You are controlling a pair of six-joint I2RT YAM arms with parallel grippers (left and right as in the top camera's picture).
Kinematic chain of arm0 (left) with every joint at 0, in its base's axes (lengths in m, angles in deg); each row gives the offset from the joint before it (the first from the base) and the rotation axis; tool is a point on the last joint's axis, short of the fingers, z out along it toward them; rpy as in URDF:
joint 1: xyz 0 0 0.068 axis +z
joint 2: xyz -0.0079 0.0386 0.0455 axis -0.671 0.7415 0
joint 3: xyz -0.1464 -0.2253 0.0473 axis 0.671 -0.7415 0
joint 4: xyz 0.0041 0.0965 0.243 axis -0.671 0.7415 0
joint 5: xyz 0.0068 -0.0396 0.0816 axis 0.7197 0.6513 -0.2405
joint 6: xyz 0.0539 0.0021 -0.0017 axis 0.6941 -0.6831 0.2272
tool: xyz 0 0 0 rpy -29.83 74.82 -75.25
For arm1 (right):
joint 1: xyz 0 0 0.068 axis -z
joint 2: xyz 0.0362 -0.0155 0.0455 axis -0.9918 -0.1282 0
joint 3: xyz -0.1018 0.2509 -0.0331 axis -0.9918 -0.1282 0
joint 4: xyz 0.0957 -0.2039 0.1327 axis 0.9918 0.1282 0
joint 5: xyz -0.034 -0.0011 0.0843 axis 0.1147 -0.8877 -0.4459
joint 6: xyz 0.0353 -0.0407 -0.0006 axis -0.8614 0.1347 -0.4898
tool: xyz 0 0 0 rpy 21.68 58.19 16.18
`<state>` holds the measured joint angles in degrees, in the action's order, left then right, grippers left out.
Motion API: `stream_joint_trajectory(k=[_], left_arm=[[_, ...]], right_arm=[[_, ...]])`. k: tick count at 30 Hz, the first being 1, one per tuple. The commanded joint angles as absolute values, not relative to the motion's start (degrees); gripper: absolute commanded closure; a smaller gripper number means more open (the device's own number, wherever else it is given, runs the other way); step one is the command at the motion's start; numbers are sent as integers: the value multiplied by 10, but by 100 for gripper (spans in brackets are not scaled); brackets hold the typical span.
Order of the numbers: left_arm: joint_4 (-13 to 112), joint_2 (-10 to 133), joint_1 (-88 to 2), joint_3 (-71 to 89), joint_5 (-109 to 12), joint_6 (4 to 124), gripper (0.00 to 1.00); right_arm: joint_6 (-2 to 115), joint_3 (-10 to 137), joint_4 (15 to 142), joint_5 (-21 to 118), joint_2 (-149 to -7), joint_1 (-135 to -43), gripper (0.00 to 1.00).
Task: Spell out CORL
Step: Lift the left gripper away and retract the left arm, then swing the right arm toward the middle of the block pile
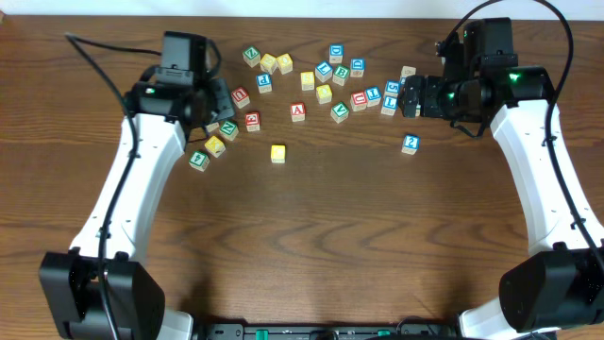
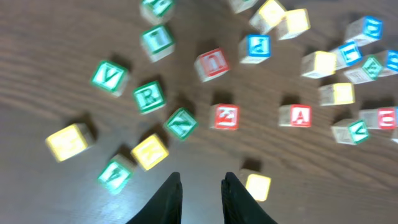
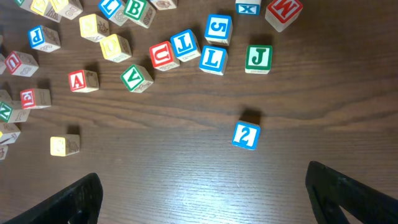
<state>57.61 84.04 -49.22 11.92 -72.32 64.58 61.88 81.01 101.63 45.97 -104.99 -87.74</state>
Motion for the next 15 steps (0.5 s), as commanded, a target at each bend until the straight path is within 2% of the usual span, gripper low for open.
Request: stream_joint_trajectory(k=[1,15], left_arm=[[602,829,-470,140,-730,660,78],[724,829,-443,257,-741,675,78]], right_arm=[[615,819,1015,462,-1052,-880,1],[614,819,1015,461,-1052,-880,1]])
